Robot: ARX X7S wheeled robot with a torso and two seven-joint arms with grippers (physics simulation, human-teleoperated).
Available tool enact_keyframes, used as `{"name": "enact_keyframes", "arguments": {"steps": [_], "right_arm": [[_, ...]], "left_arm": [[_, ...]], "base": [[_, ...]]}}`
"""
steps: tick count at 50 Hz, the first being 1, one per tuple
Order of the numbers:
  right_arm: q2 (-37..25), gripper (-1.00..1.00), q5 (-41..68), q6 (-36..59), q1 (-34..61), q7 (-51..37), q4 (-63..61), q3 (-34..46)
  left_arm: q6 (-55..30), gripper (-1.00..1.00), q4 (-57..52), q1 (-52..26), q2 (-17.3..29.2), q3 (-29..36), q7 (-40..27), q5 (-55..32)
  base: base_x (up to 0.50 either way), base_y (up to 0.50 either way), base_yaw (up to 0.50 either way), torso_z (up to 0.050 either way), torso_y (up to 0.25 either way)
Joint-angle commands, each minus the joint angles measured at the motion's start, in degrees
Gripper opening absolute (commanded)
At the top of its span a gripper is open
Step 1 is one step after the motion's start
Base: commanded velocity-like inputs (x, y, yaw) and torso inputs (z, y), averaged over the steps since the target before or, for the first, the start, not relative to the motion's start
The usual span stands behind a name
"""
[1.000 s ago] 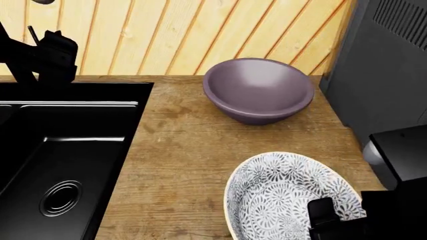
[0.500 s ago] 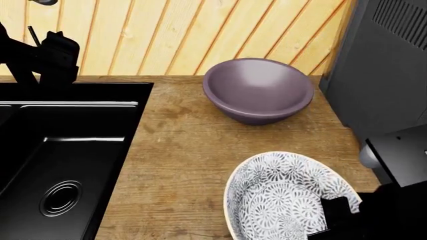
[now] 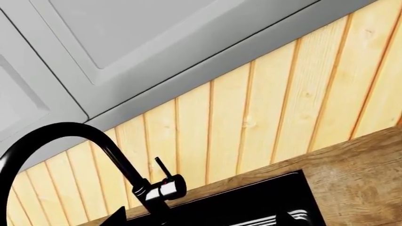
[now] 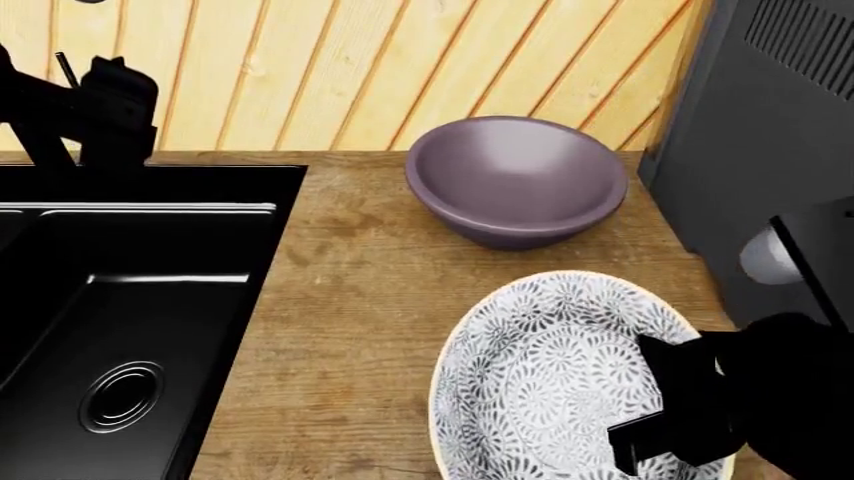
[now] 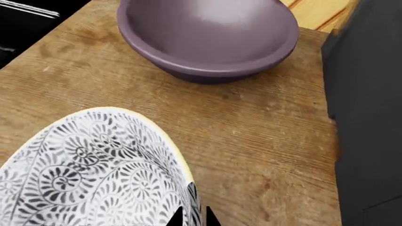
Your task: Stack the bowls in the sink.
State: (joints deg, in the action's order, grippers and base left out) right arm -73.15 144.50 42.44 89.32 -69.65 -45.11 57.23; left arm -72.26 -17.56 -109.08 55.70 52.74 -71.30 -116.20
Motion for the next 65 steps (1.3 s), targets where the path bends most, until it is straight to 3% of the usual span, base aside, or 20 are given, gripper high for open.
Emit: {"name": "enact_keyframes", "arguments": {"steps": [1,14,29,38,55,65], "right_arm": [[1.3,-1.00,0.6,-0.5,5.5,-0.8,0.8,-4.4],[0.8,-1.00,4.0,-0.8,7.6,-2.0,-0.3,-5.5],[0.6,-1.00,6.0,-0.2,7.6,-2.4,-2.0,-5.2],[0.0,-1.00,4.6,-0.3,5.9,-0.9,-2.6,-4.9],[-1.1,-1.00,1.8,-0.8,3.2,2.0,-2.8,-4.9],[-2.8,-1.00,-0.9,-1.9,0.8,4.9,-3.5,-5.0]], "left_arm": [[1.7,1.00,-0.4,0.6,0.3,-0.6,0.4,0.7],[12.4,1.00,1.2,3.4,-2.2,-4.7,1.2,-1.2],[20.6,1.00,9.4,0.8,-13.4,-6.4,1.8,0.7],[20.9,1.00,18.2,-3.6,-21.7,-4.4,4.6,4.8],[16.9,1.00,33.6,-6.8,-32.4,2.3,12.2,10.5],[14.5,1.00,44.5,-4.7,-38.3,4.4,11.2,4.8]], "base": [[0.00,0.00,0.00,0.000,0.000],[0.00,0.00,0.00,0.000,0.000],[0.00,0.00,0.00,0.000,0.000],[0.00,0.00,0.00,0.000,0.000],[0.00,0.00,0.00,0.000,0.000],[0.00,0.00,0.00,0.000,0.000]]}}
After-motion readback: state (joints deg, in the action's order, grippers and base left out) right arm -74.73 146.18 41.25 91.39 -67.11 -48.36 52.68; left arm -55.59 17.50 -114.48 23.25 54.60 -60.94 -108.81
